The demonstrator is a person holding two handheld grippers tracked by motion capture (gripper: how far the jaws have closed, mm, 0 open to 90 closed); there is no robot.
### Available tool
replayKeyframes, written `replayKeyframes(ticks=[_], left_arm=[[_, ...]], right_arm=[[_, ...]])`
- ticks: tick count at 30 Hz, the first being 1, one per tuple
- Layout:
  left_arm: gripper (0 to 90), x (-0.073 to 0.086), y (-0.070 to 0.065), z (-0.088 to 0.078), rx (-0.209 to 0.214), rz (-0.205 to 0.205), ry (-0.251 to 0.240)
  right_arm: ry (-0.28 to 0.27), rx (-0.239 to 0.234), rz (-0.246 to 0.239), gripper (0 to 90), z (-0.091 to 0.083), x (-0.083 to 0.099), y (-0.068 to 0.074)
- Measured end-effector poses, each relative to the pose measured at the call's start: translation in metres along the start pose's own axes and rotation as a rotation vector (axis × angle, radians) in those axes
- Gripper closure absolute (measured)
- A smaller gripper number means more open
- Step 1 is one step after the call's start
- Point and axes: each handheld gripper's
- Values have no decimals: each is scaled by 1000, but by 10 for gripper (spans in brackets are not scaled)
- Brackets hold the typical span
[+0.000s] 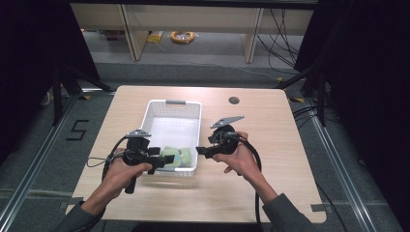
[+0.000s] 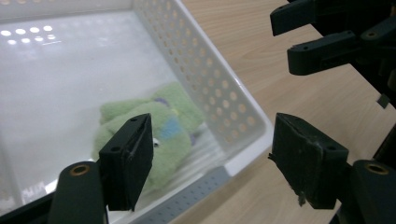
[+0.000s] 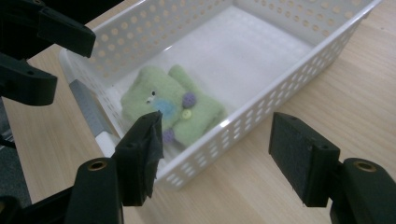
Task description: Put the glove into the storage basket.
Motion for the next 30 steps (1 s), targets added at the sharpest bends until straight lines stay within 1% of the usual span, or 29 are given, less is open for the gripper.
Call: replayKeyframes(ticks=[1, 2, 3, 4, 6, 7, 8, 9, 11, 12, 13, 14, 16, 18, 19, 20, 21, 22, 23, 24, 25, 26, 27, 28, 29, 30], left_arm=[[288, 1, -4, 1, 7, 0, -7], [287, 2, -6, 2, 14, 3, -8], [287, 3, -8, 1, 20, 20, 4], [287, 5, -11, 2, 26, 16, -4], [284, 7, -16, 3, 47, 22, -11], [282, 9, -18, 4, 52, 30, -10], [282, 10, -21, 4, 55, 37, -9], [281, 12, -23, 5, 54, 43, -11], [279, 16, -28, 7, 58, 54, -12], [277, 17, -30, 8, 68, 56, -10], [276, 19, -32, 9, 77, 59, -5], [275, 22, -34, 10, 79, 62, -10], [272, 27, -38, 14, 94, 60, -14], [265, 33, -42, 19, 113, 56, -3], [265, 36, -44, 22, 112, 58, -7], [262, 38, -46, 23, 117, 67, 4], [259, 41, -48, 25, 120, 72, 4], [259, 43, -49, 27, 121, 82, 5], [257, 45, -50, 29, 123, 86, 4], [251, 48, -52, 31, 120, 95, 8], [246, 49, -52, 33, 122, 92, 4], [237, 51, -52, 34, 140, 93, 2], [222, 53, -52, 35, 152, 90, 0], [214, 55, -52, 36, 154, 91, -8], [208, 57, -52, 37, 154, 89, -6], [204, 59, -51, 39, 150, 103, -19]], right_arm=[[-22, -8, 9, 359, -1, 3, -1], [-18, 0, 11, 357, -5, 5, -4], [-20, -3, 12, 356, -6, 7, -6], [-21, -5, 15, 356, -9, 9, -8], [-24, 0, 22, 356, -14, 13, -11], [-20, 13, 27, 356, -16, 16, -12], [-29, 6, 29, 355, -17, 19, -13], [-28, 14, 20, 354, -20, 21, -16], [-32, 14, 32, 353, -23, 27, -18], [-41, 25, 20, 353, -25, 30, -20], [-48, 16, 30, 352, -26, 34, -20], [-51, 7, 43, 353, -28, 36, -21], [-70, 7, 40, 349, -31, 43, -24], [-68, 7, 52, 337, -36, 48, -25], [-74, -2, 56, 327, -37, 51, -27], [-67, 0, 62, 317, -39, 53, -28], [-64, -3, 76, 309, -41, 56, -27], [-67, -2, 77, 300, -42, 58, -29], [-84, -10, 70, 286, -42, 61, -31], [-84, -10, 79, 263, -43, 63, -31], [-75, 5, 86, 237, -46, 66, -31], [-86, -1, 97, 231, -45, 68, -31], [-87, 2, 84, 232, -46, 70, -32], [-94, 10, 56, 232, -47, 71, -34], [-100, 7, 65, 230, -47, 74, -33], [-88, 1, 76, 228, -48, 75, -33]])
Point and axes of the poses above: each handheld gripper's, and its own axes: z roughly forward along the jaws, x roughly out of its underside, y roughly to its left, and after that the axes turned 10 degrees about x, right-handed
